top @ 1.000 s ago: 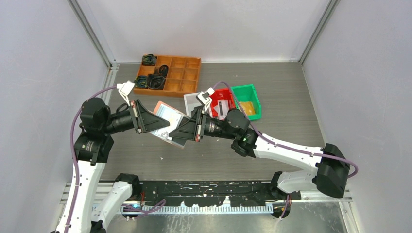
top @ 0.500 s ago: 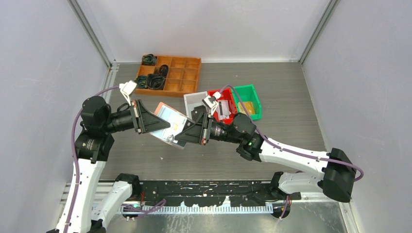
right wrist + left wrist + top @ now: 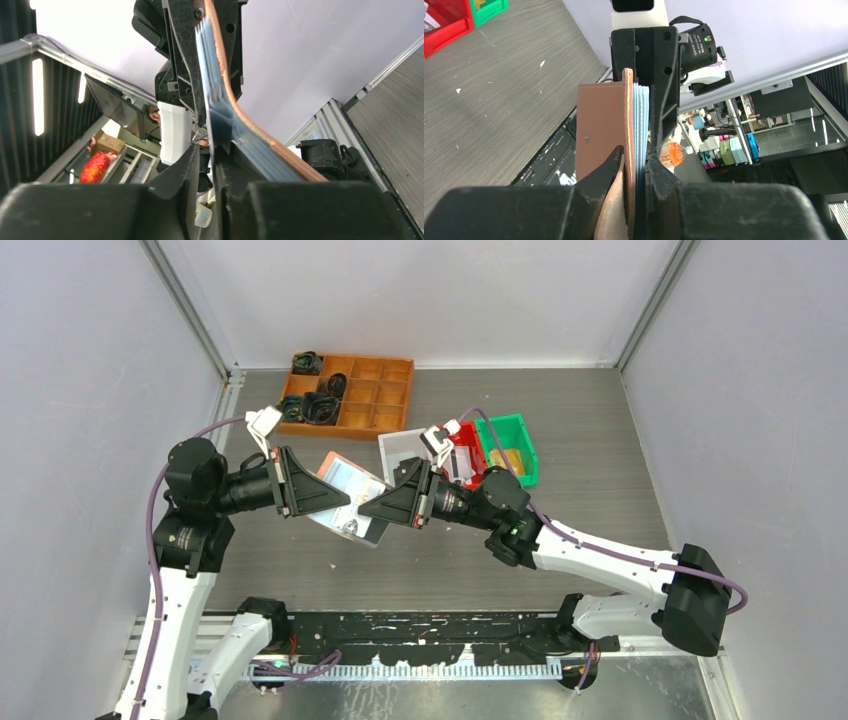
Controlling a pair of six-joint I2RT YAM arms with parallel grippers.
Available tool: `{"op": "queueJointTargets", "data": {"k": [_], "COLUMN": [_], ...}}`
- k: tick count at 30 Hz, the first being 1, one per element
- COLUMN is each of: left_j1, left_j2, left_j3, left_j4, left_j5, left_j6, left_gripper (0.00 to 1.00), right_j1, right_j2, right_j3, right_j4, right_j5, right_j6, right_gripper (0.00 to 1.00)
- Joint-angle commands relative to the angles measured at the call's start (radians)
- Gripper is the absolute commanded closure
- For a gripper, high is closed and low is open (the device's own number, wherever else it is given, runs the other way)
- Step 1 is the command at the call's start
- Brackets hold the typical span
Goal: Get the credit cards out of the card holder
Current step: Remove the credit card from the card holder.
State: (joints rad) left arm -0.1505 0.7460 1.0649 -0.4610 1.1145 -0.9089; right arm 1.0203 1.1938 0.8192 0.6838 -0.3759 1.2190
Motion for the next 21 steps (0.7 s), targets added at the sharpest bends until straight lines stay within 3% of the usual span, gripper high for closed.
{"op": "queueJointTargets", "data": {"k": [1, 4, 13, 17, 21], "left_j1": [-0.003, -0.004, 0.0, 0.002, 0.003], "left_j2": [-0.016, -0.011, 0.023, 0.031, 0.042], "left_j3": [0.053, 0.066, 0.144, 0.162, 0.195], "left_j4": [0.049, 0.031, -0.097, -0.152, -0.262], "left_j5": [0.042, 0.036, -0.041, -0.064, -0.098], "left_j6": [0.013, 0.041, 0.188, 0.271, 0.39], "left_gripper": [1.0, 1.0, 1.0, 1.0, 1.0], "right_j1": [-0.014, -0.026, -0.138, -0.308, -0.497], "right_j2": [-0.021, -0.064, -0.316, -0.369, -0.233], "right_j3": [0.019, 0.001, -0.06, 0.055, 0.244], "right_j4": [0.062, -0.008, -0.443, -0.879, -1.258], "right_j5": [0.027, 0.019, -0.004, -0.013, 0.024], "right_j6": [0.022, 0.003, -0.154, -0.348, -0.559], "right_gripper": [0.86, 0.99, 0.99, 0.99, 0.99]}}
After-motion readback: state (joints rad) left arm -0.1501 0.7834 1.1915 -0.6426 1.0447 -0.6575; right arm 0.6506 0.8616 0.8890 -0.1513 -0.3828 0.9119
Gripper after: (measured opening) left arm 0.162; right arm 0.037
